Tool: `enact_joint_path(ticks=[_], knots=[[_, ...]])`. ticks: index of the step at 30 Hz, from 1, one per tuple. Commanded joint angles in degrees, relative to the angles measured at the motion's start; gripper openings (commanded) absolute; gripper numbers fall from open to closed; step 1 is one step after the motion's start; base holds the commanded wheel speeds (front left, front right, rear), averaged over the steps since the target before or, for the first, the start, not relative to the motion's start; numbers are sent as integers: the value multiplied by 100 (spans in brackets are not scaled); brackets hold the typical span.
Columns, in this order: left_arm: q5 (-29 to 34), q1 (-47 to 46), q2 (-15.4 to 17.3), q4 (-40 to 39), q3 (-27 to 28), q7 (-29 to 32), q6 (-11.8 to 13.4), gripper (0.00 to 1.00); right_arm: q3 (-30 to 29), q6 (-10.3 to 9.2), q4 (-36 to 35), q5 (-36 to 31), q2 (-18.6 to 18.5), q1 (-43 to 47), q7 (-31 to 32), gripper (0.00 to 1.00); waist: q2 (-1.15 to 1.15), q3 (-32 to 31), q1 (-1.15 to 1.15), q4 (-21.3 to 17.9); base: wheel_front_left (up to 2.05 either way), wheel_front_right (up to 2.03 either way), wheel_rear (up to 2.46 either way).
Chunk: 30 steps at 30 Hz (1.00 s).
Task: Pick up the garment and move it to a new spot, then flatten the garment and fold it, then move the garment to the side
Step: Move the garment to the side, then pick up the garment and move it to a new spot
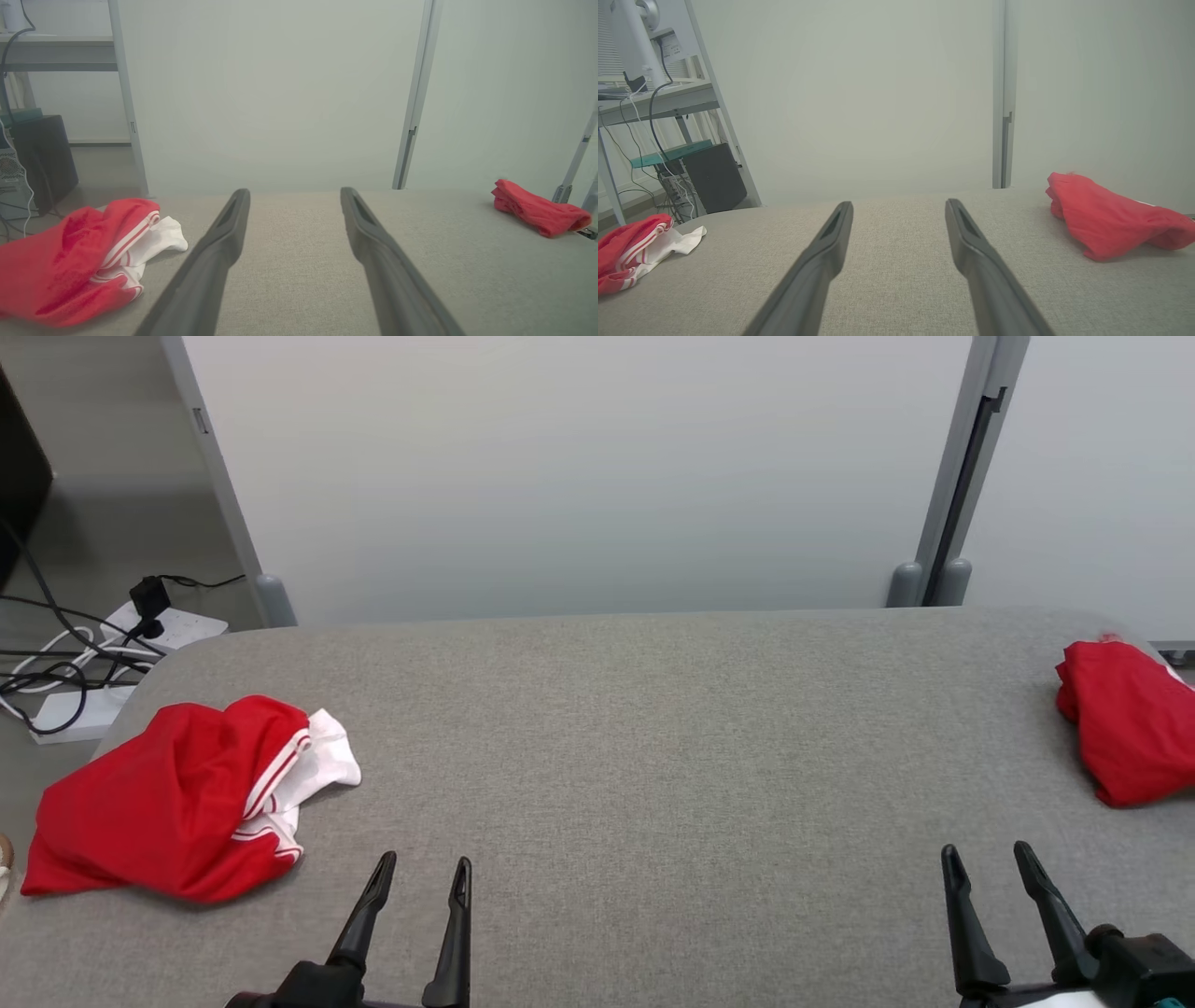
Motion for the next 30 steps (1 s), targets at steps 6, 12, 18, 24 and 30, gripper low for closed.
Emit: enact_joint_path(ticks=[6,12,18,24,30], knots=[[-35,-124,-4,-110,197,-59,57,100,196,24,-217,-49,-6,-119,-60,100,0,-29,0,-202,0,0,0],[19,-88,-4,-113,288,-59,151,100,223,24,-278,54,3,-80,-60,100,0,-1,0,-212,0,0,0],[87,-50,-5,-29,371,-59,171,100,169,24,-305,71,0,-46,-60,100,0,27,0,-150,0,0,0],[128,-43,-5,24,400,-59,177,100,131,24,-315,47,5,-29,-60,100,0,48,0,-103,0,0,0],[149,-55,-5,45,449,-59,151,100,105,24,-326,55,13,7,-60,100,0,60,0,-63,0,0,0]])
